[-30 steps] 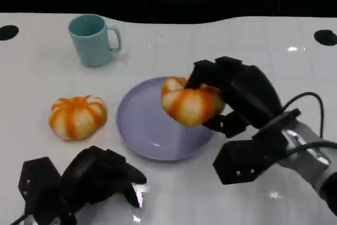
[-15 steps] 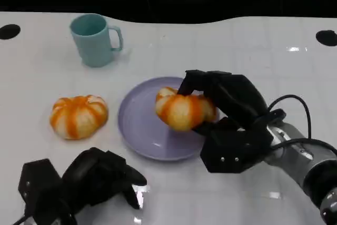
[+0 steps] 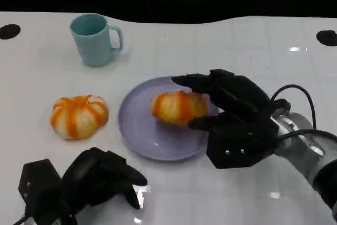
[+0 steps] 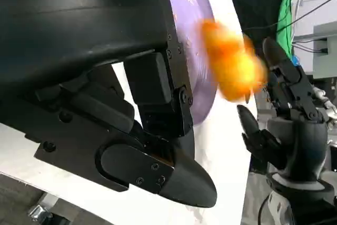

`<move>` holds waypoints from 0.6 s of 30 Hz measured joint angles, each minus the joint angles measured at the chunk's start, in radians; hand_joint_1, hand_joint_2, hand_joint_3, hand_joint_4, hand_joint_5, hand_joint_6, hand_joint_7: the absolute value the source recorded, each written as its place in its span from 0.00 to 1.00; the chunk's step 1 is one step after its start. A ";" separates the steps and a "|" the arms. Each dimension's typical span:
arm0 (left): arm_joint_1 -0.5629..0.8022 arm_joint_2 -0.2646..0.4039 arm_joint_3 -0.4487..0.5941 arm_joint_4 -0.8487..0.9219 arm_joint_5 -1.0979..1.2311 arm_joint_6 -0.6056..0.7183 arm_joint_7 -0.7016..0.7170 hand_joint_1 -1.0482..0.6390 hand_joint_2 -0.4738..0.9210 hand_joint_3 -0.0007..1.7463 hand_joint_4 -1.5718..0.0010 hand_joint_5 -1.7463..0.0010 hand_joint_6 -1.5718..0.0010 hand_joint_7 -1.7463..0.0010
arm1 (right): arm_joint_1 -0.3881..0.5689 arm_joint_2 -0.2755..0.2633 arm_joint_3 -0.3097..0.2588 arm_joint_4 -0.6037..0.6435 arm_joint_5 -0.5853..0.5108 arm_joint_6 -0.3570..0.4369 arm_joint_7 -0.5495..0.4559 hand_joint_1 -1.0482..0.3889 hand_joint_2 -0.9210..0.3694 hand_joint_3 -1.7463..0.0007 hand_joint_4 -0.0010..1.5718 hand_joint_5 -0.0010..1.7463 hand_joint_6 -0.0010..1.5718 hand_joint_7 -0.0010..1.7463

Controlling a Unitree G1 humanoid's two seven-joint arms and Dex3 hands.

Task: Grasp the bread from the table and place it into the plate.

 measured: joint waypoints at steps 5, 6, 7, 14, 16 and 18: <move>0.001 -0.001 -0.001 -0.004 0.000 0.001 0.000 0.00 1.00 0.02 0.15 0.51 0.00 0.95 | 0.044 -0.024 -0.013 -0.091 0.042 0.007 0.066 0.12 0.00 0.71 0.00 0.28 0.08 0.00; 0.001 -0.001 -0.001 -0.004 0.000 0.001 0.000 0.00 1.00 0.02 0.15 0.51 0.00 0.95 | 0.062 -0.032 -0.023 -0.124 0.058 0.010 0.090 0.12 0.00 0.71 0.00 0.28 0.08 0.00; 0.002 -0.001 -0.001 -0.004 0.000 0.001 0.000 0.00 1.00 0.02 0.15 0.52 0.00 0.95 | 0.080 -0.042 -0.032 -0.161 0.075 0.012 0.117 0.12 0.00 0.71 0.01 0.28 0.09 0.01; 0.007 -0.002 -0.001 -0.007 0.000 -0.001 0.000 0.00 1.00 0.02 0.15 0.52 0.00 0.96 | 0.215 -0.097 -0.092 -0.381 0.169 0.036 0.228 0.17 0.00 0.75 0.08 0.32 0.15 0.03; 0.009 -0.003 -0.001 -0.008 -0.001 0.000 0.000 0.00 1.00 0.03 0.14 0.52 0.00 0.96 | 0.266 -0.104 -0.118 -0.440 0.204 0.031 0.234 0.18 0.00 0.75 0.12 0.34 0.19 0.05; 0.011 -0.003 -0.001 -0.010 0.000 -0.001 0.000 0.00 1.00 0.03 0.14 0.52 0.00 0.96 | 0.318 -0.115 -0.142 -0.495 0.230 0.028 0.236 0.20 0.00 0.75 0.15 0.36 0.23 0.06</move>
